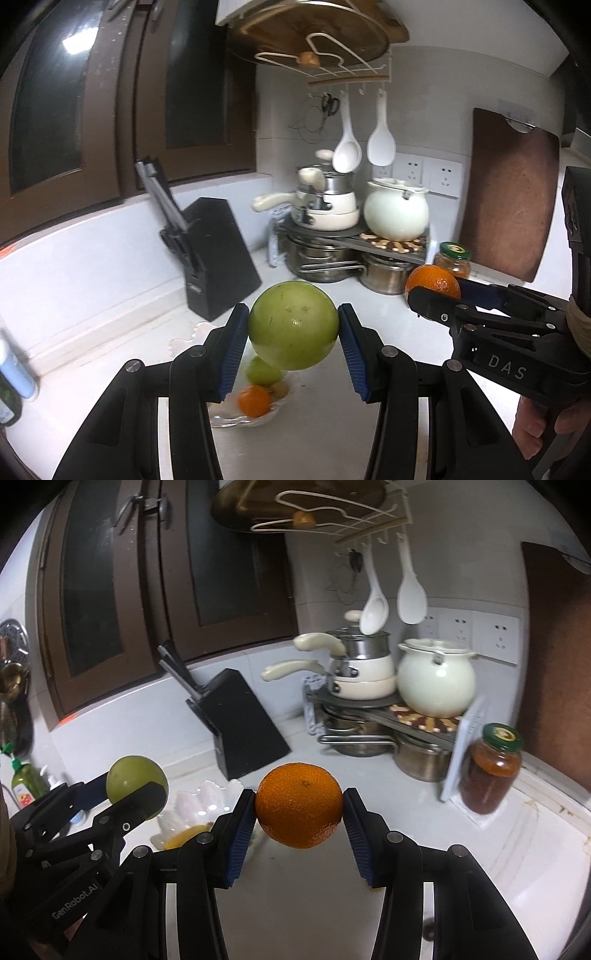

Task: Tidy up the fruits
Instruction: 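Carry the green apple with the left tool while the right tool carries the orange over the bowl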

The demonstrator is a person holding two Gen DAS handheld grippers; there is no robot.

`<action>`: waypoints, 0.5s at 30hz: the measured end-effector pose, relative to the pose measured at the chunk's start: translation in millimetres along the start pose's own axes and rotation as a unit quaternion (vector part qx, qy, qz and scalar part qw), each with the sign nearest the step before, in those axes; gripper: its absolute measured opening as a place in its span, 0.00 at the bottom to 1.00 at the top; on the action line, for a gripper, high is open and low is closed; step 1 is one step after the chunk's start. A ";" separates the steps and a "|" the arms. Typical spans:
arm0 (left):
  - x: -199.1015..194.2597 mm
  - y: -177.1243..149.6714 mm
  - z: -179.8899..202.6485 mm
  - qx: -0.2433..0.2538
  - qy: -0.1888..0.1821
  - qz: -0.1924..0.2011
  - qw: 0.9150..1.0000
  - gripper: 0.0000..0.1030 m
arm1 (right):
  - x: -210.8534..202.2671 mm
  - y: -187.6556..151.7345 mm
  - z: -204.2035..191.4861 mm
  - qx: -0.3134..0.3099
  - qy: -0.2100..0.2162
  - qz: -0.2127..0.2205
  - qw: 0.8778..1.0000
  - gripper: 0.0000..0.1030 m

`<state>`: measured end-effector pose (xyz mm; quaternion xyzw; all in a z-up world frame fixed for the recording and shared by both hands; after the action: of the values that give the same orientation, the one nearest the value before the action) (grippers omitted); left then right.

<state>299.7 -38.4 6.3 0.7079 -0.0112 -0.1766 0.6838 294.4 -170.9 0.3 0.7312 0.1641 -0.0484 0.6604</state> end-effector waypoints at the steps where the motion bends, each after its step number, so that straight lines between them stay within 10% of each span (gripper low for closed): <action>1: -0.4 -0.1 -2.7 0.000 0.004 0.000 1.000 0.47 | 2.3 0.1 -4.7 -0.002 0.005 0.000 1.000 0.47; 15: -12.9 -3.6 -55.6 0.001 0.057 -0.001 0.998 0.47 | 27.0 -0.6 -57.3 -0.017 0.059 -0.010 0.998 0.47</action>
<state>301.5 18.7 6.0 0.7175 0.0287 -0.1366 0.6825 311.3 -109.8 -1.0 0.7199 0.2108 -0.0093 0.6613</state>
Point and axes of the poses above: each gripper's, at about its wrist camera, not at the fingertips, and x roughly the way its jaws point, z to its right, y to its top, the point moved 8 cm from there along x, roughly the way its jaws point, and after that the axes turned 11 degrees about z, right-handed, at the moved point
